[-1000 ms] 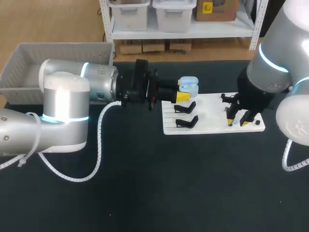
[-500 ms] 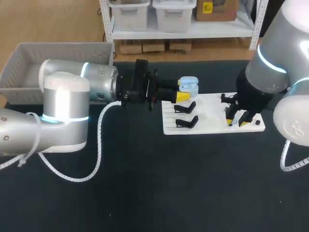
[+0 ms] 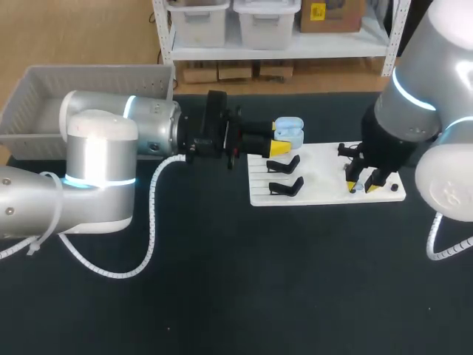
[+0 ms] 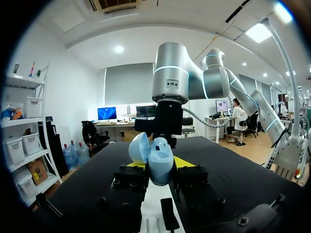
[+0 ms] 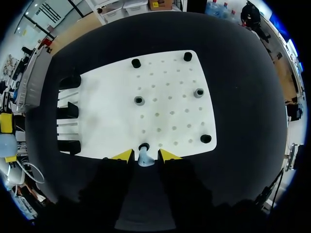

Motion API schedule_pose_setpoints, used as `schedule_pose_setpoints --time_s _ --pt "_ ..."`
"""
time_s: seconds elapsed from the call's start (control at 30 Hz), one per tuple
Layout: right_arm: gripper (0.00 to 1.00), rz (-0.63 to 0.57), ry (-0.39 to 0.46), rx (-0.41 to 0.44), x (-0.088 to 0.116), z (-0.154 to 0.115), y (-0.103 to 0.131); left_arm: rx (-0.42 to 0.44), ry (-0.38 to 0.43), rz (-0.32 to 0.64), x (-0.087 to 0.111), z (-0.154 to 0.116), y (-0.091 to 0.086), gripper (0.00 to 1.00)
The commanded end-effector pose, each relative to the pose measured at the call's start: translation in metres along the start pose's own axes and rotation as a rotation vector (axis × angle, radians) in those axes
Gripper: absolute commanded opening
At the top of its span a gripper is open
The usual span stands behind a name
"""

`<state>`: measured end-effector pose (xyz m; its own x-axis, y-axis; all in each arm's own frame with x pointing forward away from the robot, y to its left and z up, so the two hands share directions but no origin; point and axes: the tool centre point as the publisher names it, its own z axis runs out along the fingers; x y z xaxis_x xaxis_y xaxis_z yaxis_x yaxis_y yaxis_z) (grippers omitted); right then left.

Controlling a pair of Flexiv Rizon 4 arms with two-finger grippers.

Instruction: Pick up each earbud case from the left stands, insert the matching earbuds, close the lid, and place the case in the box.

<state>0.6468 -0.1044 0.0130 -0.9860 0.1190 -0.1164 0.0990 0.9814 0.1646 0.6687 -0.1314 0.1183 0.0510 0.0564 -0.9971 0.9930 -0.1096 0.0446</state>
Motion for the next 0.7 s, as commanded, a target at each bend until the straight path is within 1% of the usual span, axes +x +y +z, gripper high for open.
schedule_pose_setpoints --time_s 0.03,0.27,0.3,0.33,0.37,0.4,0.43,0.47,0.6,0.7 --pt "0.31 0.001 0.001 0.004 0.000 0.001 0.001 -0.004 -0.002 0.003 0.001 0.000 -0.001 0.00" --pt "0.29 0.006 0.003 0.008 0.000 0.003 0.000 -0.004 -0.002 0.003 0.001 0.000 -0.001 0.00" --pt "0.25 0.006 0.003 0.008 0.000 0.003 0.000 -0.004 -0.002 0.003 0.001 0.000 -0.001 0.00" --pt "0.19 0.007 0.003 0.008 0.000 0.003 0.000 -0.004 -0.002 0.003 0.001 0.000 -0.001 0.00" --pt "0.15 0.008 0.003 0.008 0.000 0.003 0.000 -0.004 -0.002 0.003 0.001 0.000 -0.001 0.00" --pt "0.14 0.008 0.004 0.009 0.000 0.003 0.000 -0.004 -0.002 0.003 0.001 0.000 -0.001 0.00" --pt "0.09 0.009 0.004 0.010 0.000 0.003 0.000 -0.004 -0.002 0.003 0.001 0.000 -0.001 0.00" --pt "0.00 0.009 0.004 0.010 0.000 0.003 0.000 -0.004 -0.002 0.003 0.001 0.000 -0.001 0.00" --pt "0.00 0.010 0.002 0.011 0.002 0.001 -0.001 -0.004 -0.002 0.003 0.001 0.000 -0.001 0.00" --pt "0.00 0.003 -0.004 0.004 0.005 -0.008 0.001 -0.004 -0.002 0.003 0.001 0.000 -0.001 0.00"
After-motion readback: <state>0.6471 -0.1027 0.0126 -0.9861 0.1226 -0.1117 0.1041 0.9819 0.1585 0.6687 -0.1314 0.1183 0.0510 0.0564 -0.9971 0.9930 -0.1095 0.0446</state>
